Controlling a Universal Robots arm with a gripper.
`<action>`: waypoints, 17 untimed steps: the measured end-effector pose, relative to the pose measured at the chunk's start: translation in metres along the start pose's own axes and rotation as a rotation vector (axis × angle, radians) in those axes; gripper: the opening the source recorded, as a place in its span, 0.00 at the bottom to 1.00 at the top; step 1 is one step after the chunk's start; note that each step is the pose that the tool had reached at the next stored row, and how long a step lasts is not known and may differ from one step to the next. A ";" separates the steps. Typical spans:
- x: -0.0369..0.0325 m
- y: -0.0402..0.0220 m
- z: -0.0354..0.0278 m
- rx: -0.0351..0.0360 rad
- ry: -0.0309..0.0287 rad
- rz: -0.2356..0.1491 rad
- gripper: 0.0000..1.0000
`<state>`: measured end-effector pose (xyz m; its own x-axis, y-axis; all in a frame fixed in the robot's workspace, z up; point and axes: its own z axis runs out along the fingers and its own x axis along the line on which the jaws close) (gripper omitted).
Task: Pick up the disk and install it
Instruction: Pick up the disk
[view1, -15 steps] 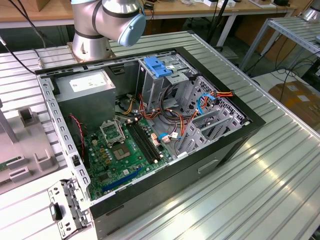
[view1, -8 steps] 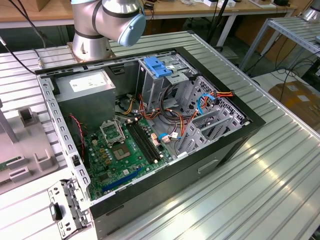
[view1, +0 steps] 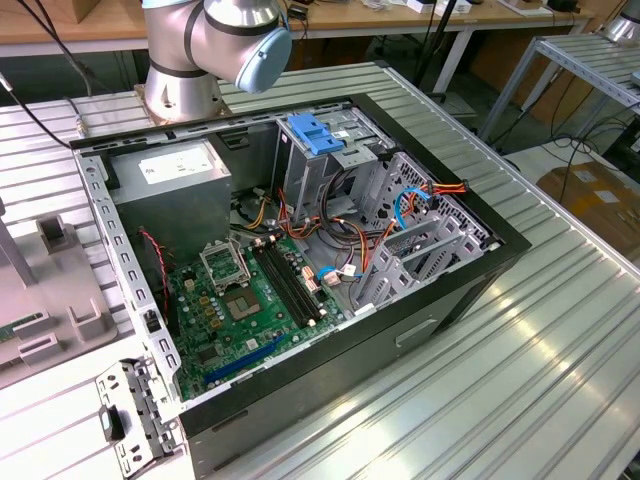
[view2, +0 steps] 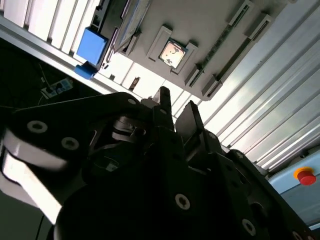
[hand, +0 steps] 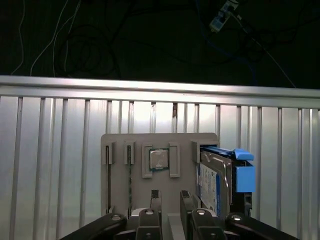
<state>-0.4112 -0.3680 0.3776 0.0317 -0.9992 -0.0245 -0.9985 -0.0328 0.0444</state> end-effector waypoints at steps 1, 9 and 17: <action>0.0000 0.0000 0.0000 0.0000 0.0000 0.000 0.36; 0.0000 0.0000 0.0004 0.0511 0.0016 -0.001 0.48; -0.0091 -0.0002 0.0008 0.0536 0.0018 -0.001 0.48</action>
<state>-0.4114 -0.3589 0.3770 0.0330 -0.9992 -0.0227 -0.9994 -0.0328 -0.0092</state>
